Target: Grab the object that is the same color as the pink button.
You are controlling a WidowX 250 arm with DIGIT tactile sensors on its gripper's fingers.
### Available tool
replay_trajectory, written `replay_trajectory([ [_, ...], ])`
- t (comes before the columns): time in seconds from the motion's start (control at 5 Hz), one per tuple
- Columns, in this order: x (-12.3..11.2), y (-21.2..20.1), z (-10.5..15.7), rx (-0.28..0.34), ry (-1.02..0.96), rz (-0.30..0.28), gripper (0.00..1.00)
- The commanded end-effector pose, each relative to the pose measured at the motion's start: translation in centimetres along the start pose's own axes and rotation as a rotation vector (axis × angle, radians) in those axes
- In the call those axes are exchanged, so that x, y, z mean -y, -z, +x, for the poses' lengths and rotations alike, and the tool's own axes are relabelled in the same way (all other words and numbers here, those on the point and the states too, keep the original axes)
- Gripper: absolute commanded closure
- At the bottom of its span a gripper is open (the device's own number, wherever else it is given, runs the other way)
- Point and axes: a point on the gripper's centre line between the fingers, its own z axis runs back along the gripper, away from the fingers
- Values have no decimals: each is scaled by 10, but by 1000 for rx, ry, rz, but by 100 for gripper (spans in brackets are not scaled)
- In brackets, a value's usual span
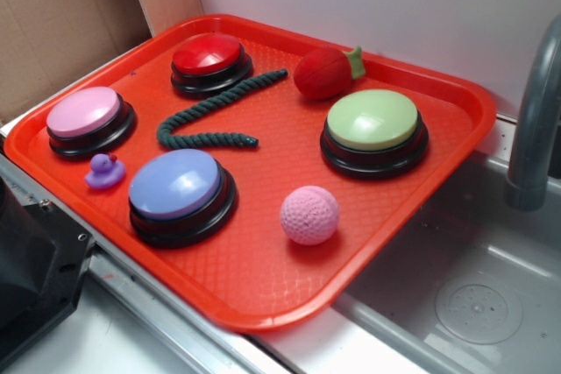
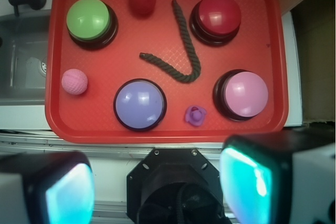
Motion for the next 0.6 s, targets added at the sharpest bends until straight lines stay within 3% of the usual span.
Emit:
replay_trajectory([
  [0.0, 0, 0, 0, 0, 0, 0, 0],
  [0.2, 26, 7, 25, 52, 258, 66, 0],
  [0.4, 63, 29, 46, 39, 511, 66, 0],
])
